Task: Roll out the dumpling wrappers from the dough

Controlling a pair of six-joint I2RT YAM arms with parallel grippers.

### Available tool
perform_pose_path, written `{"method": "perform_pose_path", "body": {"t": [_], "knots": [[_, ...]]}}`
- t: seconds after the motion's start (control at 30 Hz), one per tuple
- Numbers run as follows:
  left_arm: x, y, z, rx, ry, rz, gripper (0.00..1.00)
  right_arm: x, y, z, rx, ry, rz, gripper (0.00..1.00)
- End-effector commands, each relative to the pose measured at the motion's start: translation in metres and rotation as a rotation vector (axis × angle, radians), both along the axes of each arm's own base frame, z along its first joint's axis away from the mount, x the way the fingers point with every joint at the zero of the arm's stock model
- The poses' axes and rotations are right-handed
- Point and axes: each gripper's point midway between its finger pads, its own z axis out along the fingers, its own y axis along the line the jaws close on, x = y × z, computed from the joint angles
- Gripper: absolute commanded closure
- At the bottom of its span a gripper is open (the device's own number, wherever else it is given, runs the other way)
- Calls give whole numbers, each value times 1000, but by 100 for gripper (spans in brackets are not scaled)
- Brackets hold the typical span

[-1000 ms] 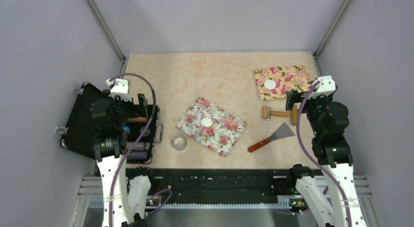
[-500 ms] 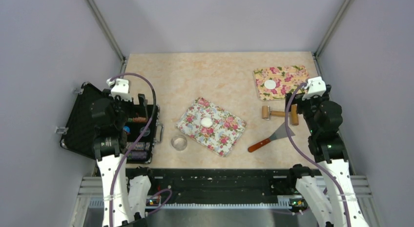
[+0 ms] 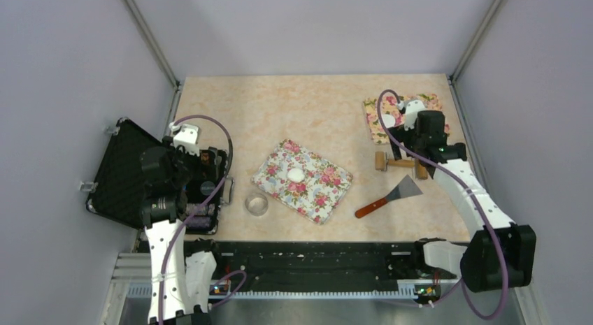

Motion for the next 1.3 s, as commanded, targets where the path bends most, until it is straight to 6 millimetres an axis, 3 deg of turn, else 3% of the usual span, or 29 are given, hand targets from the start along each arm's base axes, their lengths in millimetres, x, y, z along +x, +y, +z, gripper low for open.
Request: {"method": "perform_pose_path", "body": {"t": [0.0, 0.23, 0.43, 0.67, 0.73, 0.93, 1.1, 1.27], "knots": [[4, -12, 14, 1, -64, -83, 1, 18, 21, 14, 72, -10, 5, 8], [3, -9, 11, 14, -61, -71, 1, 40, 63, -11, 253, 70, 42, 23], [3, -9, 8, 12, -52, -74, 1, 33, 87, -48, 202, 131, 109, 23], [4, -9, 5, 11, -46, -76, 1, 29, 80, -75, 111, 215, 153, 21], [4, -9, 5, 11, -44, -75, 1, 24, 83, -74, 58, 257, 259, 20], [4, -9, 5, 10, -44, -79, 1, 19, 56, -71, -199, 268, 400, 16], [5, -9, 4, 9, -42, -78, 1, 12, 54, -82, -238, 280, 493, 15], [5, -8, 4, 11, -41, -76, 1, 14, 40, -94, -321, 304, 565, 17]]}}
